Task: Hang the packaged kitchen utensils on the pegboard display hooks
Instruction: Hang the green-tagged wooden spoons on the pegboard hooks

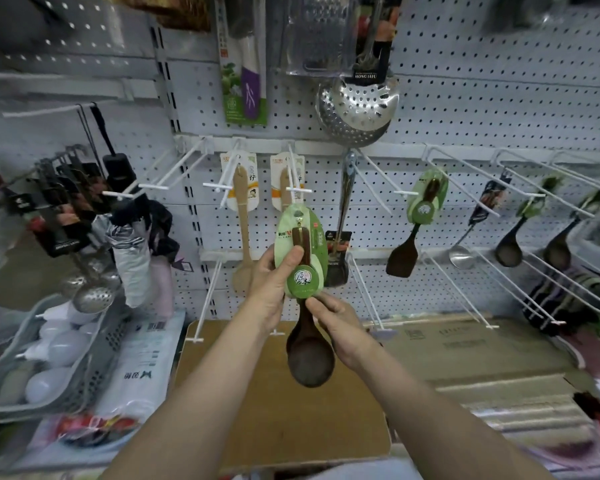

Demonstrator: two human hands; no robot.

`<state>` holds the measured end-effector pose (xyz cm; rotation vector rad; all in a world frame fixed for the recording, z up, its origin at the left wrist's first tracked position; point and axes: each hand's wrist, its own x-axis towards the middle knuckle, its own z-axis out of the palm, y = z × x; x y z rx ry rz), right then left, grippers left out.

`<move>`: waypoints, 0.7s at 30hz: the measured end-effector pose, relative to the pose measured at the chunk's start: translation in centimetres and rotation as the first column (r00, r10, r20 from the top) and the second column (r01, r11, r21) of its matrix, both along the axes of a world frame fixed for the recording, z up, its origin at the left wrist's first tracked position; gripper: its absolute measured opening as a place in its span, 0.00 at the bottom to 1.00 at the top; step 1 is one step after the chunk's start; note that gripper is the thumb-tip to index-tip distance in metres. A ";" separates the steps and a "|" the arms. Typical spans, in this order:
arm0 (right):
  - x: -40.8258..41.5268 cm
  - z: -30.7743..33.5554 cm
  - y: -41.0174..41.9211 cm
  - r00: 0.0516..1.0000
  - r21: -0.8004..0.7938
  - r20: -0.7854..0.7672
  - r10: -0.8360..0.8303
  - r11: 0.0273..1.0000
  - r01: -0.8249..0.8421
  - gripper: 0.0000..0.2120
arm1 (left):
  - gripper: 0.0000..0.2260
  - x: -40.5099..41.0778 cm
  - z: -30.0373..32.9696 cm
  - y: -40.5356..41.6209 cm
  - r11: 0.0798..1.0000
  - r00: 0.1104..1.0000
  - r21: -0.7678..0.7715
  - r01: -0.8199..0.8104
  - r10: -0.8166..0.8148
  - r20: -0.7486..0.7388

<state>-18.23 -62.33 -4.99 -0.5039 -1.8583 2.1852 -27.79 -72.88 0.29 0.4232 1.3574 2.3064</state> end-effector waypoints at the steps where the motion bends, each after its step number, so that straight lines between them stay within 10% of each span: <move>1: 0.9 0.3 -0.5 1.000 -0.001 -0.003 0.000 1.000 0.000 0.12 | 0.27 1.0 0.2 -0.4 1.000 1.000 0.007 -0.013 0.013 0.000; 16: 11.1 -2.5 -16.6 0.984 -0.211 -0.002 0.181 0.961 -0.177 0.27 | 0.16 12.4 -1.2 -14.4 0.905 0.881 -0.041 -0.423 0.421 0.217; 21: 10.6 -2.1 -23.3 0.949 -0.186 0.032 0.312 0.935 -0.302 0.24 | 0.27 11.7 -1.7 -22.2 0.848 0.817 -0.056 -0.528 0.525 0.238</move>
